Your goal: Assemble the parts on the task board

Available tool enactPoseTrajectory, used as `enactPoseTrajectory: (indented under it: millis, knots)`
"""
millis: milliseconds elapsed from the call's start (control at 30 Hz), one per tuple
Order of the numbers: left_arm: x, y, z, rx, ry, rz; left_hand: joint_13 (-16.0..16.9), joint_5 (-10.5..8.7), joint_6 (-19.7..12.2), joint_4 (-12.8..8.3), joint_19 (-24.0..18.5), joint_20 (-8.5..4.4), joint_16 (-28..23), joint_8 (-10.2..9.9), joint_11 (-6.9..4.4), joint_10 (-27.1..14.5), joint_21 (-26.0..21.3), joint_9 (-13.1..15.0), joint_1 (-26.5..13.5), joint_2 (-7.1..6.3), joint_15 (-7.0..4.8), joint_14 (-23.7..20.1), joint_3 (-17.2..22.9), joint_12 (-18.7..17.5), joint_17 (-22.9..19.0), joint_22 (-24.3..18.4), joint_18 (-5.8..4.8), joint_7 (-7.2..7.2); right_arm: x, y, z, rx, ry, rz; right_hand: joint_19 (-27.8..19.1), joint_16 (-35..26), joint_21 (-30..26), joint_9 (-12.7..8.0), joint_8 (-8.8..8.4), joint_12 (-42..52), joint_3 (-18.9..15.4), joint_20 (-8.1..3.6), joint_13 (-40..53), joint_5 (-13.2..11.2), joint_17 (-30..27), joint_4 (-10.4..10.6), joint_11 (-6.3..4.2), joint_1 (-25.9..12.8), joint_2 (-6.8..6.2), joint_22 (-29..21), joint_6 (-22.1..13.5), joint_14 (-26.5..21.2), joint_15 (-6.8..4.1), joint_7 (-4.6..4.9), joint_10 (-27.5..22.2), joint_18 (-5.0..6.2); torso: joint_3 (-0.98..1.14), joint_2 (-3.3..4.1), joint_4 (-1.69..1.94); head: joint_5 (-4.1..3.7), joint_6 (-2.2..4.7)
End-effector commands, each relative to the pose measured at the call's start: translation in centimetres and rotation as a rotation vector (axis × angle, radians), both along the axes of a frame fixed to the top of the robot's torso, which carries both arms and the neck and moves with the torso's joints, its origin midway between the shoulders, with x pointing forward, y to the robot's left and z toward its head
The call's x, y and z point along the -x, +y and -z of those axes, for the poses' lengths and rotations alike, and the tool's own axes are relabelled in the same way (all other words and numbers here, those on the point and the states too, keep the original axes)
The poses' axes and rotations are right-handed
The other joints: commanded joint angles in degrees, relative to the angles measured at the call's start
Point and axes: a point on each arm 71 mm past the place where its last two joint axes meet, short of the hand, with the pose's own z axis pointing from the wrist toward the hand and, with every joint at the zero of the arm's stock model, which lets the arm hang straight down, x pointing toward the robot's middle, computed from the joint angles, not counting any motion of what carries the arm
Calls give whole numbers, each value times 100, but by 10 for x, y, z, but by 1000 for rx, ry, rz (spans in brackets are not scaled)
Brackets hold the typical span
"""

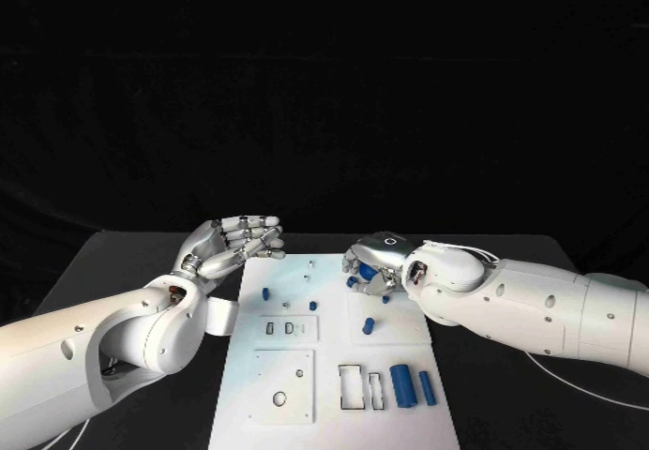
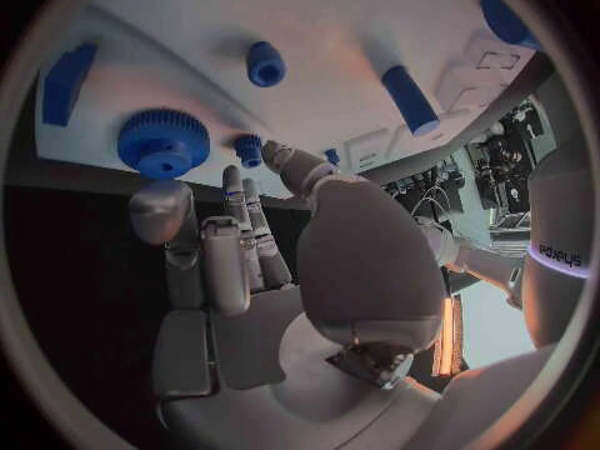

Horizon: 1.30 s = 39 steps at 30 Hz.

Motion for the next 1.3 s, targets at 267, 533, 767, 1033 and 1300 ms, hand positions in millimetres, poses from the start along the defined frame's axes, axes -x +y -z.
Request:
enactPoseTrajectory:
  millis: [267, 533, 767, 1033, 1300]
  knots:
    - [-1, -1, -1, 5, -9, 17, -7, -15, -41, -4, 25, -25, 34, 12, 1, -1, 66, 6, -11, -38, 4, 31, 32, -33, 17, 24, 47, -9, -2, 1, 6, 59, 14, 4, 52, 96, 160, 65, 7, 56, 151, -8, 44, 56, 133, 31, -28, 76, 79, 195, 173, 358, 22, -13, 158, -121, 1, 74, 30, -23, 31]
    - [-1, 0, -1, 2, -5, 14, -9, -17, -50, -6, 12, -28, 37, 8, 8, -15, 100, 7, -20, -31, 6, 29, 36, -53, 32, 45, 43, 2, -2, 1, 7, 63, 15, 7, 25, 143, 242, 133, 41, 81, 316, -30, 87, -58, 170, 64, -71, 106, 170, 298, 298, 356, -10, -50, 315, -123, -6, 112, 47, -32, 51]
    - [-2, 0, -1, 0, -2, 11, -11, -20, -62, -7, -4, -29, 38, 4, 14, -32, 129, 8, -32, -24, 11, 24, 40, -73, 45, 63, 40, 11, 0, 1, 1, -1, -52, 3, 37, 206, 395, 319, 247, 225, 646, -119, 236, -446, 242, 14, -217, 329, 544, 508, 629, 366, -125, -176, 706, -139, -11, 128, 62, -47, 49]
    - [-3, 3, 0, -5, 1, 4, -13, -23, -76, -18, -28, -29, 36, -1, 22, -55, 163, 8, -31, -16, 15, 15, 49, -97, 60, 84, 37, 18, 7, 4, -10, -94, -117, -2, 63, 239, 488, 445, 360, 279, 704, -168, 325, -433, 291, -85, -271, 382, 565, 640, 712, 376, -173, -219, 835, -157, -24, 139, 72, -37, 113]
    - [-5, 5, 1, -9, 4, -5, -13, -28, -89, -34, -47, -30, 35, -6, 27, -72, 191, 8, -22, -15, 17, 10, 57, -115, 72, 102, 35, 23, 1, 11, -20, -183, -195, 21, 76, 256, 544, 507, 385, 263, 698, -178, 363, -459, 311, -138, -267, 360, 509, 725, 693, 380, -174, -215, 815, -172, -32, 172, 106, -40, 184]
